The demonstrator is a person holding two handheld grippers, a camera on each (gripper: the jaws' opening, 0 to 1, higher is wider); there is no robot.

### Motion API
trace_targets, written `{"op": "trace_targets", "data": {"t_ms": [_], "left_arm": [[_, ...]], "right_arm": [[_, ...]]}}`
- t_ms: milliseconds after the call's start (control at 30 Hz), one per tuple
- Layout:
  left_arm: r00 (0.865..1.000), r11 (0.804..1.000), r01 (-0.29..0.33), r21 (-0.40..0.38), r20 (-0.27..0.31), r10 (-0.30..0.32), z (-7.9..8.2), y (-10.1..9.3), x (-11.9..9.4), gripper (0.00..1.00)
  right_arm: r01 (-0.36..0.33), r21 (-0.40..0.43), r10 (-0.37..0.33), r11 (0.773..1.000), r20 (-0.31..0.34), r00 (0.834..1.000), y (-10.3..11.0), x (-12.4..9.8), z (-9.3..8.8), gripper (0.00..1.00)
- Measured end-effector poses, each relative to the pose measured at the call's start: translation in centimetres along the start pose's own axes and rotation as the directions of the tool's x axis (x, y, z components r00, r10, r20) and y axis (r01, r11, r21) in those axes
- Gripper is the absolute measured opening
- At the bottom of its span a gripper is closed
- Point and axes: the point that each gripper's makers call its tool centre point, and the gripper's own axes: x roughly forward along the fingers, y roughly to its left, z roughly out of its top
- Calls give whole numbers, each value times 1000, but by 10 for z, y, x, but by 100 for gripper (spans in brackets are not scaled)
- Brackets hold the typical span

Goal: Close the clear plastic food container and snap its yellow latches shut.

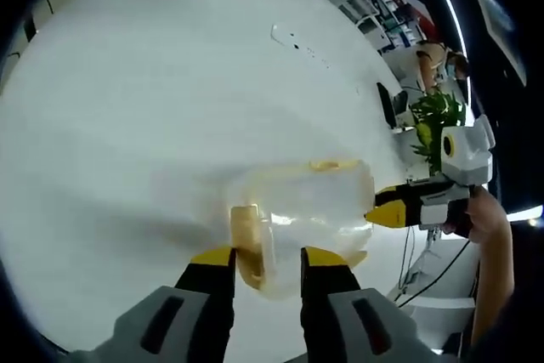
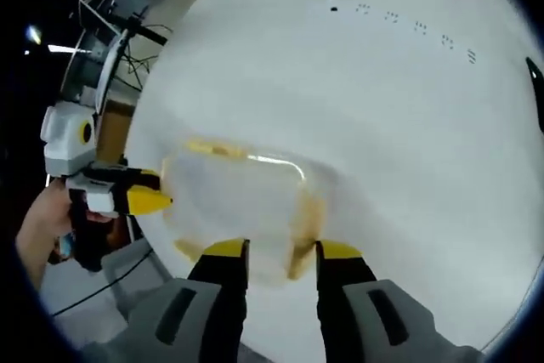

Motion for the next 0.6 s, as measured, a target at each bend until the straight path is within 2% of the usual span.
{"op": "trace_targets", "data": {"t_ms": [600], "left_arm": [[1000, 1000, -3, 5, -8, 3, -3, -2, 0, 21]], "right_arm": [[-2, 7, 2, 1000, -3, 1000, 4, 3, -1, 29]]}}
